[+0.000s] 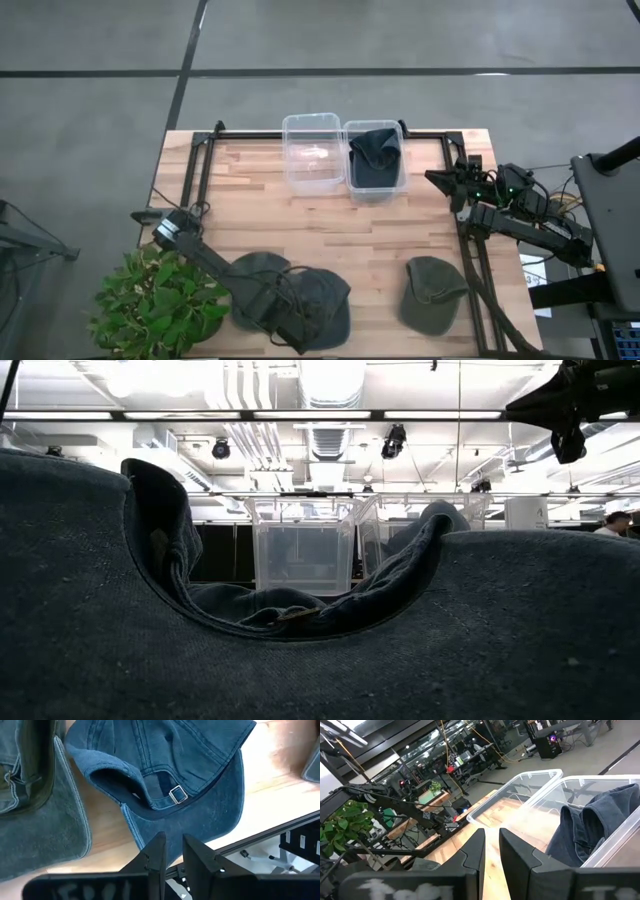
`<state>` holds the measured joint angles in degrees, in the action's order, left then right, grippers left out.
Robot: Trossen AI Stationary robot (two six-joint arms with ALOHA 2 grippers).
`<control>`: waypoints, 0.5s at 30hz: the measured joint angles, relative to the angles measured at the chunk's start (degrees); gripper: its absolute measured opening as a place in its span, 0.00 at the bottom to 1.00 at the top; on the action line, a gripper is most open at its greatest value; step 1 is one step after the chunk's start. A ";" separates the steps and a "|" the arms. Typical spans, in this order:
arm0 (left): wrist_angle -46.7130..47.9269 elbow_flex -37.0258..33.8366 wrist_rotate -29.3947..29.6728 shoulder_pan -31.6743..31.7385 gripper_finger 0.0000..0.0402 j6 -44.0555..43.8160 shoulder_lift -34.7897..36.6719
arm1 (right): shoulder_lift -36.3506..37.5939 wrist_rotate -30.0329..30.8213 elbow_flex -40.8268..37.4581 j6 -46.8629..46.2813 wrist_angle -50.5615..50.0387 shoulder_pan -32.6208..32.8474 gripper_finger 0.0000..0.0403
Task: Pick & Place hat
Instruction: Put the blue cap into the right transparent bin
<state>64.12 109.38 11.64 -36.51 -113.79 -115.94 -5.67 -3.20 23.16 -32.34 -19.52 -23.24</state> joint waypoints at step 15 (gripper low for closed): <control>-1.34 -0.02 0.34 0.00 0.14 5.96 0.00 | 0.00 0.00 0.00 -0.22 0.03 0.00 0.13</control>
<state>62.78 109.36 11.98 -36.51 -107.84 -115.94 -5.67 -3.20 23.16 -32.56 -19.49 -23.24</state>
